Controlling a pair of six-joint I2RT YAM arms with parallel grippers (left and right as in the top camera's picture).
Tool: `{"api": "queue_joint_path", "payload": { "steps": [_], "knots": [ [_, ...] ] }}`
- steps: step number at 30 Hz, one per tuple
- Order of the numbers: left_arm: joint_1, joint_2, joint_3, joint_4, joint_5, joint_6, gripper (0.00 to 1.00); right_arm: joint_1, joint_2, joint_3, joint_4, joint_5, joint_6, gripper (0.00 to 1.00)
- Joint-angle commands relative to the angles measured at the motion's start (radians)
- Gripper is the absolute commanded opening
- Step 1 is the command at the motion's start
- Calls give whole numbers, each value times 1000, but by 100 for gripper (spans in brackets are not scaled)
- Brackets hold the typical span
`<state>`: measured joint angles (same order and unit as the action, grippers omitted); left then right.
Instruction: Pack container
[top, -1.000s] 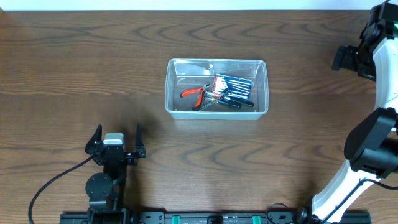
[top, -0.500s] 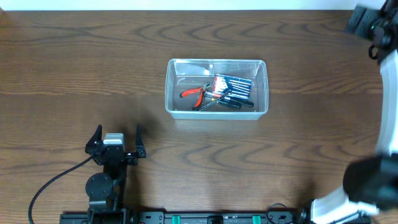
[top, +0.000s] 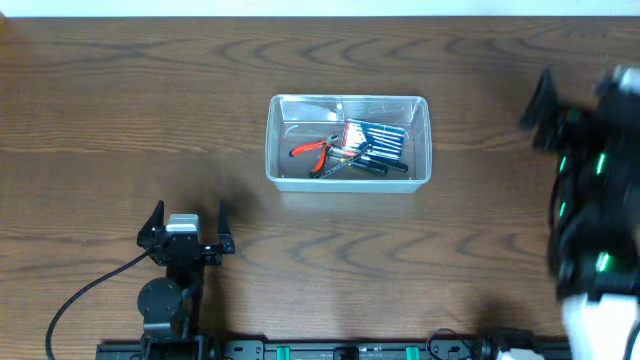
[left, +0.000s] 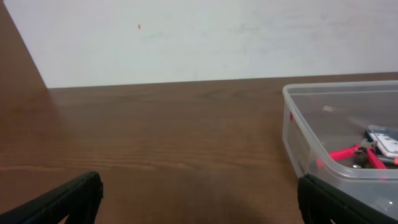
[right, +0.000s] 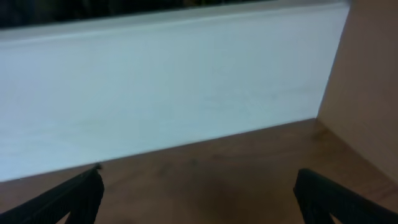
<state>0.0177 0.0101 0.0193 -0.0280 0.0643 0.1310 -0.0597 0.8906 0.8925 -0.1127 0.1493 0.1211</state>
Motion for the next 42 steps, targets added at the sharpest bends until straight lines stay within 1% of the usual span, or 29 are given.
{"api": "queue_joint_path", "payload": {
  "steps": [1, 4, 8, 14, 17, 26, 32, 33, 37, 42],
  "knots": [
    [-2, -6, -15, -38, -2, -1, 98, 26, -218, -219, 112, 0, -10, 99],
    [-2, -6, -15, -38, -2, -1, 98, 36, -370, -374, 193, -2, -9, 99],
    [-2, -6, -15, -38, -2, -1, 98, 37, -517, -520, 243, -48, -10, 99],
    [-2, -6, -15, -38, -2, -1, 98, 47, -648, -668, 321, -97, -10, 99],
    [-2, -6, -15, -38, -2, -1, 98, 48, -694, -724, 333, -131, -10, 99],
    [-2, -6, -15, -38, -2, -1, 98, 48, -768, -838, 334, -165, -20, 99],
    [-2, -6, -15, -38, -2, -1, 98, 48, -822, -888, 328, -210, -163, 99],
    [-2, -6, -15, -38, -2, -1, 98, 48, -835, -887, 300, -211, -182, 99],
    [-2, -6, -15, -38, -2, -1, 98, 48, -882, -887, 209, -210, -182, 99],
    [-2, -6, -15, -38, -2, -1, 98, 48, -886, -887, 111, -215, -182, 99]
  ]
}}
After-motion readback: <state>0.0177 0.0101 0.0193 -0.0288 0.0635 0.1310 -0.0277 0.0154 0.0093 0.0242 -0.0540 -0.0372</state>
